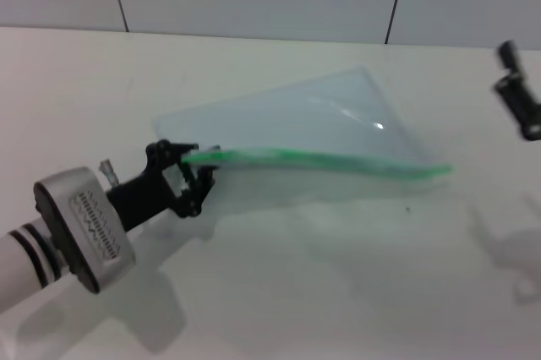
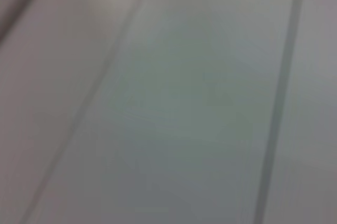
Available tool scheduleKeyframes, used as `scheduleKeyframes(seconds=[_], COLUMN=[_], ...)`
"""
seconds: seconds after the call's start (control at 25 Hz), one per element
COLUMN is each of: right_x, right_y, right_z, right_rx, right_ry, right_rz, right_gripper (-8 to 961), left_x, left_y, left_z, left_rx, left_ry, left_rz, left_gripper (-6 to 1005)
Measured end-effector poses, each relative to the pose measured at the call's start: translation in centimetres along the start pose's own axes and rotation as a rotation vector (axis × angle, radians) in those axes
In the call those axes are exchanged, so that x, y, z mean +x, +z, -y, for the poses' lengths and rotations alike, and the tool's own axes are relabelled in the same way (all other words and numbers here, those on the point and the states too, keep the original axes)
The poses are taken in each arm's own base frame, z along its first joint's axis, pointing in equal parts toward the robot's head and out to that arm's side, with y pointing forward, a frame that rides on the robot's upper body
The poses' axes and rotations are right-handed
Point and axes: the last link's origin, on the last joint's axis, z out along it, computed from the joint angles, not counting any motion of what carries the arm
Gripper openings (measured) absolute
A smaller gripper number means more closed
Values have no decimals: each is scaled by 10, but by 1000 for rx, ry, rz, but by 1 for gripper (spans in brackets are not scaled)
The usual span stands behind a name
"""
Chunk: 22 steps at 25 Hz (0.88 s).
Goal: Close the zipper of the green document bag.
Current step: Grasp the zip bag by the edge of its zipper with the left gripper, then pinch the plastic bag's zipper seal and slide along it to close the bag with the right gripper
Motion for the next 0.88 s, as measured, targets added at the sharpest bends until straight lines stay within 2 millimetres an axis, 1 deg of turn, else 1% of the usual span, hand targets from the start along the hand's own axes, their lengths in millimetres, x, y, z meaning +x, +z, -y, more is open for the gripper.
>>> scheduleKeyframes(seconds=[0.16, 0.32, 0.48, 0.64, 0.88], right_x=[2, 4, 7, 10, 16], right_y=[15, 31, 43, 51, 64], right_z=[-20, -49, -74, -91, -103], right_rx=[-163, -402, -575, -672, -747], right_ry=[-56, -115, -213, -314, -416], right_rz=[8, 38, 57, 68, 58], right_gripper=[820, 819, 817, 816, 794], left_x=[9, 15, 20, 24, 26], left_y=[7, 12, 17, 19, 20], left_z=[6, 8, 8, 6, 0], left_rx=[37, 49, 40, 29, -12], left_ry=[-8, 11, 44, 53, 77], left_rz=[-39, -63, -84, -99, -115], left_gripper=[117, 98, 75, 56, 62])
